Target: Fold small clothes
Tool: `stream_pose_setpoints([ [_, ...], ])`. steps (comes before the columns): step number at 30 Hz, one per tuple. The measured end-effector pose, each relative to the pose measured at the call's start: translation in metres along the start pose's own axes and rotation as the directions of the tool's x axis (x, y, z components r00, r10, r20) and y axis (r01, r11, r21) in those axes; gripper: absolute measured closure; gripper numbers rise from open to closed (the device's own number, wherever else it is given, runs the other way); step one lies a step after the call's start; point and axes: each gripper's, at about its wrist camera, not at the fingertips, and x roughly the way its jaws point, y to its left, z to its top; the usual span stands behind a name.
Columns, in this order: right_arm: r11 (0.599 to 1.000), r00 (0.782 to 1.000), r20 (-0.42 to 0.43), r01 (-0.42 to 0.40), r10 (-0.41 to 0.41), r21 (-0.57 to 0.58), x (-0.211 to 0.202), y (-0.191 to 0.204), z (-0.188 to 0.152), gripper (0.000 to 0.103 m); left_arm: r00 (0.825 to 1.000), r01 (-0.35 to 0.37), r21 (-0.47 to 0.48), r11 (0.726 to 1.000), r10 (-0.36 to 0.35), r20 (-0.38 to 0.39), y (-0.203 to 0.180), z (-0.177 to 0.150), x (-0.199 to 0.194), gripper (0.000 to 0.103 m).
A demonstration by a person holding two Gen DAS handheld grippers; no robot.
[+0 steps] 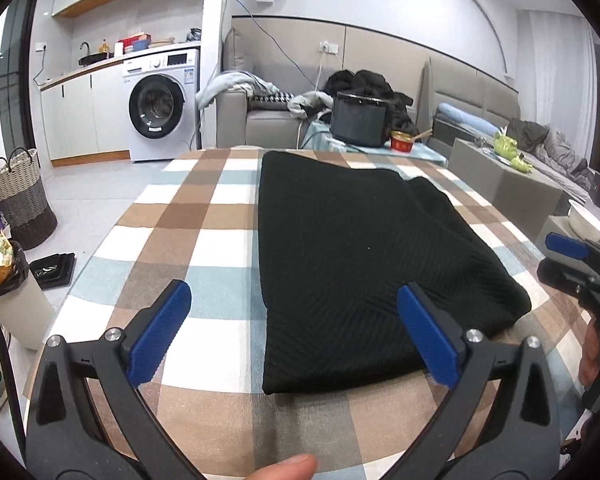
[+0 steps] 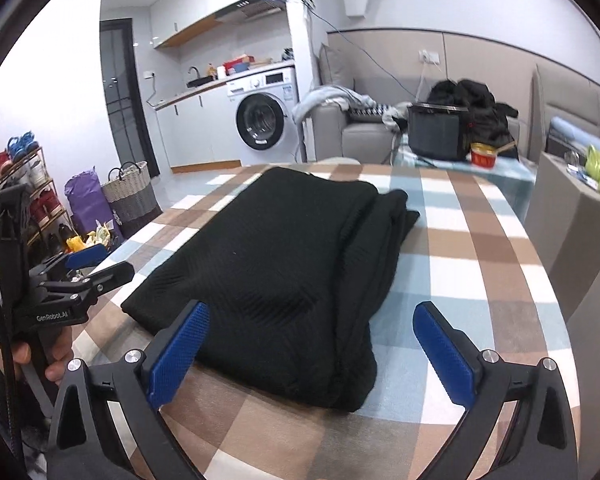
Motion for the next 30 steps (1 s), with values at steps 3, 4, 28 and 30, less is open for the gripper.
stream_pose_setpoints([
  [3,1.0,0.999,0.036,-0.007,0.007,-0.006,0.0,0.002,-0.002,0.0,1.0,-0.003,-0.013,1.0,0.003,0.025,0.004,-0.003,-0.005,0.001],
  [4,1.0,0.999,0.049,-0.011,0.011,0.0,0.0,0.002,-0.004,0.0,0.999,-0.003,-0.017,1.0,0.004,0.034,0.005,-0.004,-0.006,0.001],
  [28,1.0,0.99,0.141,-0.016,0.015,0.007,-0.004,-0.001,-0.014,0.0,0.997,0.028,0.008,1.0,-0.028,0.068,0.001,-0.008,-0.01,0.001],
  [30,1.0,0.99,0.142,-0.018,0.016,0.009,-0.004,-0.001,-0.013,0.0,0.998,0.025,0.002,1.0,-0.025,0.065,0.003,-0.008,-0.009,0.001],
])
